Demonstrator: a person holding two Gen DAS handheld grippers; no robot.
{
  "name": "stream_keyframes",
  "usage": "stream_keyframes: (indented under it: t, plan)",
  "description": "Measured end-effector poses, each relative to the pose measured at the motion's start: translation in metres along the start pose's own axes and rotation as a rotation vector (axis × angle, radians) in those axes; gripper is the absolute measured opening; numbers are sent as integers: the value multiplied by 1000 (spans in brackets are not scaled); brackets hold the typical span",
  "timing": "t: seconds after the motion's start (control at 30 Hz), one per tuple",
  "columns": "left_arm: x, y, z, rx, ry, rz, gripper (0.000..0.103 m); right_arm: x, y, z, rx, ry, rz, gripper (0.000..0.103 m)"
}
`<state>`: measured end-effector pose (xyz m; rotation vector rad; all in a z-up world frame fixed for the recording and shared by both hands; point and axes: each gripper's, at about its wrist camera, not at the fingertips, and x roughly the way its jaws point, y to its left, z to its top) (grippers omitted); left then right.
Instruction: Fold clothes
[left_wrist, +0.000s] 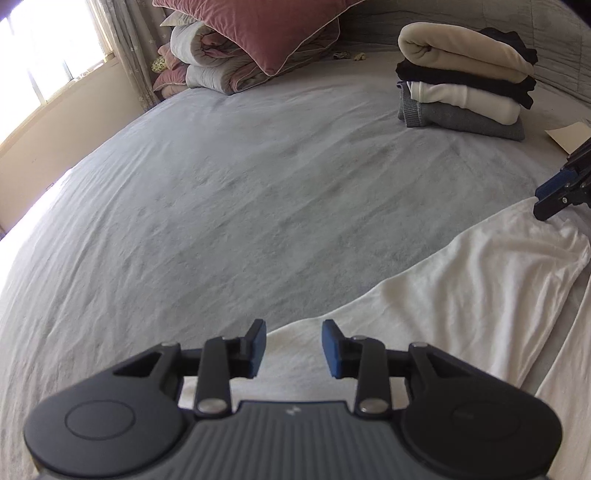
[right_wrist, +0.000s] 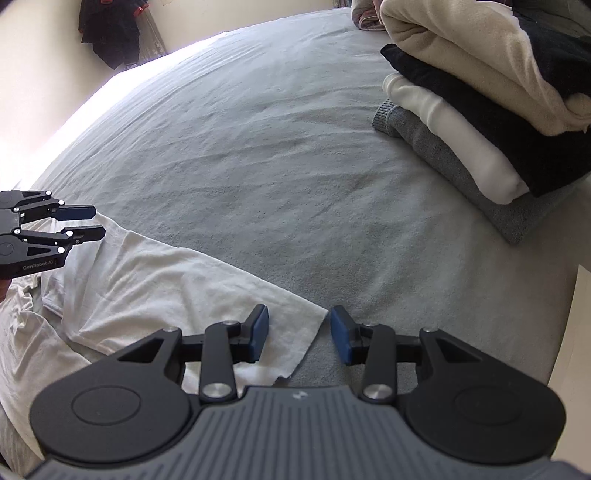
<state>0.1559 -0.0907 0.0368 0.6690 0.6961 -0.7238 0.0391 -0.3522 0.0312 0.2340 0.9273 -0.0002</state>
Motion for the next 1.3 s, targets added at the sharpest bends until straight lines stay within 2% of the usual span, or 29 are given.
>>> stream_keyframes:
  t: [0.13, 0.17, 0.27, 0.3, 0.4, 0.53, 0.67, 0.73, 0.97, 1.13, 1.3]
  plan:
    - [14, -1, 6, 66, 40, -7, 34, 6, 15, -4, -136, -6, -56, 40]
    - [16, 0, 7, 77, 49, -12, 32, 8, 18, -5, -168, -7, -68, 35]
    - [19, 2, 12, 13, 90, -66, 4, 10, 26, -4, -206, -2, -55, 8]
    - [19, 0, 13, 4, 97, -68, 1, 10, 28, -4, -215, -1, -57, 5]
    - [17, -8, 13, 20, 82, -29, 0, 10, 33, -2, -230, -13, -80, 4]
    - [17, -9, 17, 2, 38, 24, 0, 6, 38, 3, -260, -59, -165, 3]
    - [16, -10, 21, -17, -7, 78, 0, 8, 38, 22, -274, -91, -206, 3]
    - [16, -10, 23, -26, -29, 104, 0, 11, 36, 34, -294, -114, -255, 3]
    - [34, 13, 51, -188, -98, 184, 0, 24, 24, 86, -356, -172, -390, 2]
    - [58, 21, 67, -259, -100, 237, 0, 50, 14, 125, -360, -159, -459, 2]
    - [82, 30, 69, -309, -65, 274, 0, 83, 20, 137, -460, -136, -513, 2]
